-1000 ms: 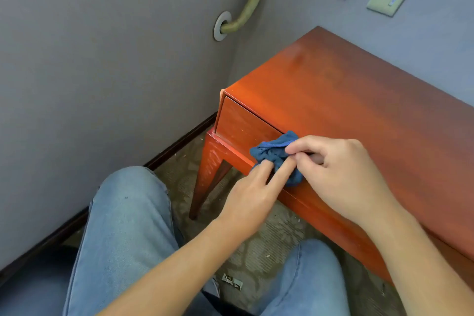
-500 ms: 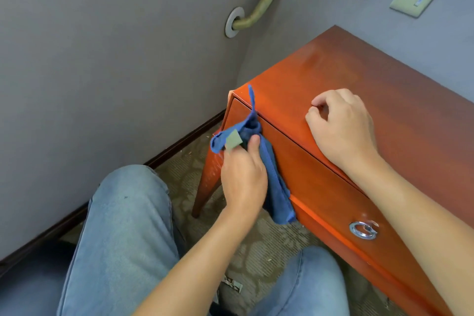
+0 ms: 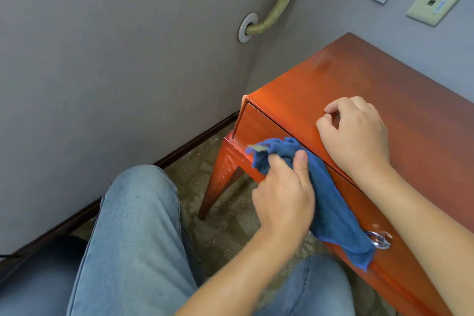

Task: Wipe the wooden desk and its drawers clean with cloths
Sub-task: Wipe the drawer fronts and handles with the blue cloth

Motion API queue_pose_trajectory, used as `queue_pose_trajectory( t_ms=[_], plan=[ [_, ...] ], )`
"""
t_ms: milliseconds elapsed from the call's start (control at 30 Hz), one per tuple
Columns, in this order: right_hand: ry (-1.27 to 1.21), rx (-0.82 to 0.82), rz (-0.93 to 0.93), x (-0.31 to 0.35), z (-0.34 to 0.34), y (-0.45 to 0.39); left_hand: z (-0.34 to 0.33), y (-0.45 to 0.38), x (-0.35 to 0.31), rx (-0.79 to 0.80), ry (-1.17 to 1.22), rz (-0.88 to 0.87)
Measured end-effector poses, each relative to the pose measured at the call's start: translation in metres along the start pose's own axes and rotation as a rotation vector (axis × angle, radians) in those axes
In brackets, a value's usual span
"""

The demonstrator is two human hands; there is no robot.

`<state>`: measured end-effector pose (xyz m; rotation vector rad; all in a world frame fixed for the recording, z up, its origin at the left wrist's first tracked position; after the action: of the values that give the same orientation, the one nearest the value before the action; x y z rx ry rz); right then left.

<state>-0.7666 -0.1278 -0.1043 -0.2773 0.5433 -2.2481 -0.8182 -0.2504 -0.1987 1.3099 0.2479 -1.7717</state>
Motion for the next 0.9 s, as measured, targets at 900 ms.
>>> queue_pose_trajectory(
  t_ms=[900],
  plan=[
    [-0.019,-0.013,0.029,-0.003,0.002,0.0,0.125,-0.111,-0.108,-0.361,-0.82,-0.292]
  ],
)
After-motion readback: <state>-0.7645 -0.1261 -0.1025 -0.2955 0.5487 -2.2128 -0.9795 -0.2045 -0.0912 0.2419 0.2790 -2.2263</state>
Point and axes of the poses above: each hand's wrist, its own y-axis away from the middle knuckle, its own z-axis out of the back of the hand, x = y × z, the point moved 5 cm from there along -y, towards the middle knuckle, and after that the axes turned 14 degrees about z, right-handed, at the moved point
